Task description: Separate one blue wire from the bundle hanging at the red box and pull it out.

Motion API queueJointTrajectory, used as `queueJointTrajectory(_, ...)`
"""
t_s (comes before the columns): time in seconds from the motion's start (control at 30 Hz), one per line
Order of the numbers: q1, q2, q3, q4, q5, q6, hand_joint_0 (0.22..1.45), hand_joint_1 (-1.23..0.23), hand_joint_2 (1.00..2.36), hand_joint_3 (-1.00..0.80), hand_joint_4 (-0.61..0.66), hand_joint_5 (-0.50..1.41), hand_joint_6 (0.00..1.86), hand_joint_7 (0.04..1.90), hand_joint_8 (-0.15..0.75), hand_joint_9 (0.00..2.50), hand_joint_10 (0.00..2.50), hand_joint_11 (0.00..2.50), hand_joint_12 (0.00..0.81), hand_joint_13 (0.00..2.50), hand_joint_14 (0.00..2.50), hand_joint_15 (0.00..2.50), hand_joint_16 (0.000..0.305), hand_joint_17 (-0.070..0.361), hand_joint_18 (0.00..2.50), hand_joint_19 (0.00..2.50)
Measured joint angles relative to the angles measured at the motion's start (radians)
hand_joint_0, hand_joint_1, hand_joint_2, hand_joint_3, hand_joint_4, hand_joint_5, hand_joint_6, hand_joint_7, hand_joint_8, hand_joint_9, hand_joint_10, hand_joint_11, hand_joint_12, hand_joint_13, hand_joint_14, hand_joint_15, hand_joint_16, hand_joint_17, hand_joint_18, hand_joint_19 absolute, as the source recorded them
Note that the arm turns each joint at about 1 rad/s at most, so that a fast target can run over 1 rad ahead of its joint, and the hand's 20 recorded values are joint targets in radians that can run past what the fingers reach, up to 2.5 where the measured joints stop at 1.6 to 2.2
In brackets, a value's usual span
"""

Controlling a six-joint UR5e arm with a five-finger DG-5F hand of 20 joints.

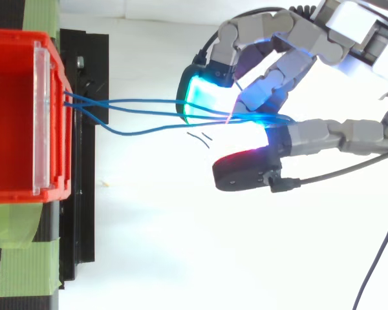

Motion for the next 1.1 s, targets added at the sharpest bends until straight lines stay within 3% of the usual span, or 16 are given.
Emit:
queueJointTrajectory(0.13,0.0,0.0,0.0,0.001,0.0,0.0,0.62,-0.55,1.0,-0.47,0.23,-0.18,0.68,1.1,0.315,1.27,0.0,1.78,0.316,1.45,0.0,1.63,0.046,0.103,0.6,0.61)
queueJointTrajectory(0.27,0.0,0.0,0.0,0.001,0.0,0.0,0.63,-0.51,1.0,-0.45,0.23,-0.17,0.68,1.11,0.319,1.29,0.0,1.77,0.311,1.47,0.0,1.63,0.045,0.102,0.61,0.61)
queueJointTrajectory(0.67,0.0,0.0,0.0,0.002,0.0,-0.002,0.65,-0.64,1.02,-0.33,0.22,-0.17,0.72,1.07,0.325,1.3,0.0,1.77,0.313,1.47,0.0,1.63,0.045,0.102,0.63,0.6)
queueJointTrajectory(1.0,0.0,0.0,0.0,0.015,-0.001,-0.003,0.63,-0.68,1.03,-0.15,0.19,-0.18,0.78,1.06,0.328,1.33,0.0,1.83,0.319,1.46,0.0,1.63,0.046,0.103,0.62,0.61)
queueJointTrajectory(1.1,0.0,0.0,0.0,0.018,-0.002,-0.003,0.64,-0.74,1.03,-0.07,0.18,-0.18,0.78,1.07,0.318,1.31,0.0,1.84,0.323,1.44,0.01,1.64,0.046,0.103,0.61,0.62)
